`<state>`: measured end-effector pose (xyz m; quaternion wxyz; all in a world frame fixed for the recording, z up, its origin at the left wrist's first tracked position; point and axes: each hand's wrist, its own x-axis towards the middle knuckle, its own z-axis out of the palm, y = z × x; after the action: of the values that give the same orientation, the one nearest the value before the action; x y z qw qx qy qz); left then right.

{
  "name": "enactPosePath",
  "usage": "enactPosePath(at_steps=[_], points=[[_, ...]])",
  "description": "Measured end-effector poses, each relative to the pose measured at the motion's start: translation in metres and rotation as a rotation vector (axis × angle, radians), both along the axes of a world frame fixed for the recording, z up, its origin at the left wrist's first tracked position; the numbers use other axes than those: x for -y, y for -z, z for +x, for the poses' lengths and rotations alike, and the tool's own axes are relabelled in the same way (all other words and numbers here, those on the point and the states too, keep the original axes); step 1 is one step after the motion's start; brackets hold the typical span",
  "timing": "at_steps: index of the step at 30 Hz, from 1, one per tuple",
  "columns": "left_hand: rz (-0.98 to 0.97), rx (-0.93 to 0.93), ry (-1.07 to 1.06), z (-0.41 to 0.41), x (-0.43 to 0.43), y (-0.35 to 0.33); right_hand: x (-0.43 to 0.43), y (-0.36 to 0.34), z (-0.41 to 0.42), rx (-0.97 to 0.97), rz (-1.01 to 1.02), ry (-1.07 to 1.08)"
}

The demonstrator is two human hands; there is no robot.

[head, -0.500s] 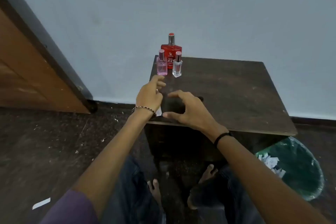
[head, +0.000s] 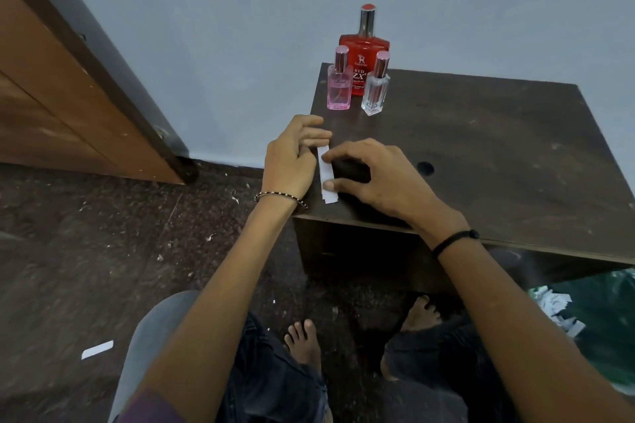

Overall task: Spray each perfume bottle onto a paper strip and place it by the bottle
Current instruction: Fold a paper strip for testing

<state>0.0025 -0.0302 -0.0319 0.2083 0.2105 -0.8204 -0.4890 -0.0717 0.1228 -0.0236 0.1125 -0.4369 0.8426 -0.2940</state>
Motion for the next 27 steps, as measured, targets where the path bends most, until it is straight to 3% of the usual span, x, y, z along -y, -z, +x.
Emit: enactPosePath(at_steps=[4,10,21,27], points=[[-0.020,-0.018,-0.013,-0.001,-0.002,0.002,0.003,0.003,-0.001,-0.041,-0.025,0.019],[-0.021,-0.010,-0.029,-0.003,-0.001,0.003,-0.011,-0.010,-0.003,0.031,0.076,-0.147],[-0.040,0.019,-0.076,-0.008,-0.002,-0.001,-0.012,-0.007,0.002,-0.044,-0.205,-0.041],[-0.024,0.016,-0.074,-0.008,-0.002,-0.001,-0.008,-0.003,0.003,-0.031,-0.255,-0.016]])
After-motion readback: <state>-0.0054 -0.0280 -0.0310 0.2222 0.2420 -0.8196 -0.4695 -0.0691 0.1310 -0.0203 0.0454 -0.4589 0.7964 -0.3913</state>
